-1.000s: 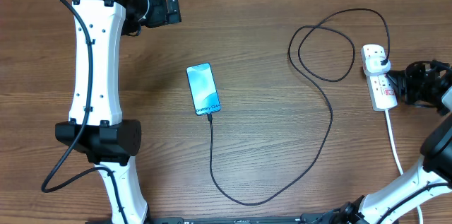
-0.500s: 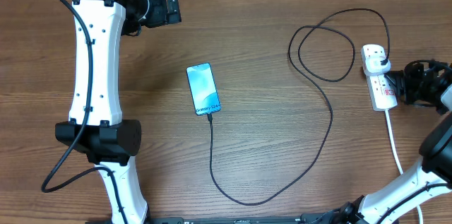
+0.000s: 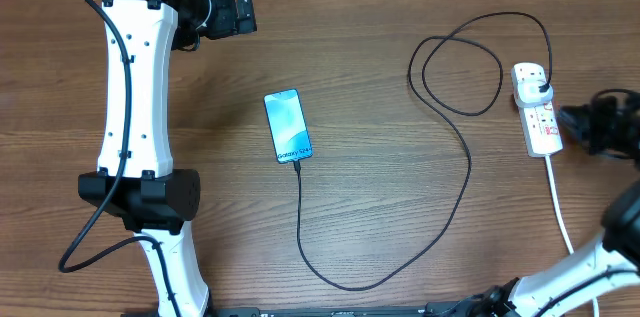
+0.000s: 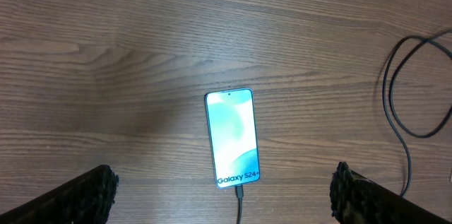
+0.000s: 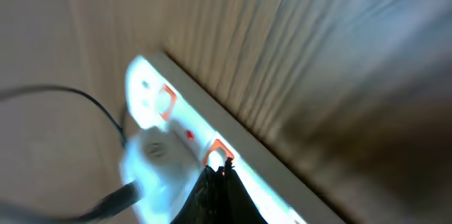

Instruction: Plug charger to phone and switch on socket

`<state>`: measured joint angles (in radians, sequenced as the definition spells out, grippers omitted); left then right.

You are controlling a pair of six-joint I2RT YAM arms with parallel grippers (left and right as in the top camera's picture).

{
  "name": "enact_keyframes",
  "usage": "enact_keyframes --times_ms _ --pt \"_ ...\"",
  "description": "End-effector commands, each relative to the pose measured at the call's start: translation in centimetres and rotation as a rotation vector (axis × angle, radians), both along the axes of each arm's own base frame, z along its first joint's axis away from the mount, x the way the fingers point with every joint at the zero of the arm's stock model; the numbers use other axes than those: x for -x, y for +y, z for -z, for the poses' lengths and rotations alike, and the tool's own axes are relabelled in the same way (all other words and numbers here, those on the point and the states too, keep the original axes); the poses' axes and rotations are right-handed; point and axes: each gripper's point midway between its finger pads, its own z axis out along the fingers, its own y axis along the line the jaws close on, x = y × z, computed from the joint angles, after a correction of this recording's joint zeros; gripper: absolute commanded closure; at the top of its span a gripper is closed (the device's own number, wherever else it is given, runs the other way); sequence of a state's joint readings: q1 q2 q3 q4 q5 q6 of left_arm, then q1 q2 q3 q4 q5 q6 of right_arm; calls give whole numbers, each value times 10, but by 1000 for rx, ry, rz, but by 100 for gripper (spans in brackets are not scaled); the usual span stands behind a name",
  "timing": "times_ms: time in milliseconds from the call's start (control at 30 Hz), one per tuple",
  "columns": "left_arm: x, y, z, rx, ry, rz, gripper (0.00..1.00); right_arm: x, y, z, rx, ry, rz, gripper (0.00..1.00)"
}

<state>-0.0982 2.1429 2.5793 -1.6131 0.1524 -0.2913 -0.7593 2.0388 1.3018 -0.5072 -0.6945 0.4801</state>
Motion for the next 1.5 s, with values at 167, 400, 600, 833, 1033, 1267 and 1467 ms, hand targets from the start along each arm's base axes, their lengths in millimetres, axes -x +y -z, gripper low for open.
enact_keyframes --times_ms 167,400,600,833,1033,1267,1467 --pt "3 1 -14 -5 -39 5 0 20 -19 -185 252 -342 32 96" --pt "3 1 -14 -5 -39 5 0 23 61 -310 440 -562 -113 96" --pt "3 1 -14 -5 -39 5 0 27 144 -386 637 -609 -294 96" --pt "3 1 -14 -5 -39 5 0 43 235 -411 941 -577 -530 96" --pt "3 1 -14 -5 -39 5 0 76 253 -395 1140 -395 -543 96" --pt "3 1 -14 -5 -39 5 0 149 245 -419 1062 -496 -460 96" --pt "3 1 -14 -5 -39 5 0 216 225 -426 1060 -712 -310 96"
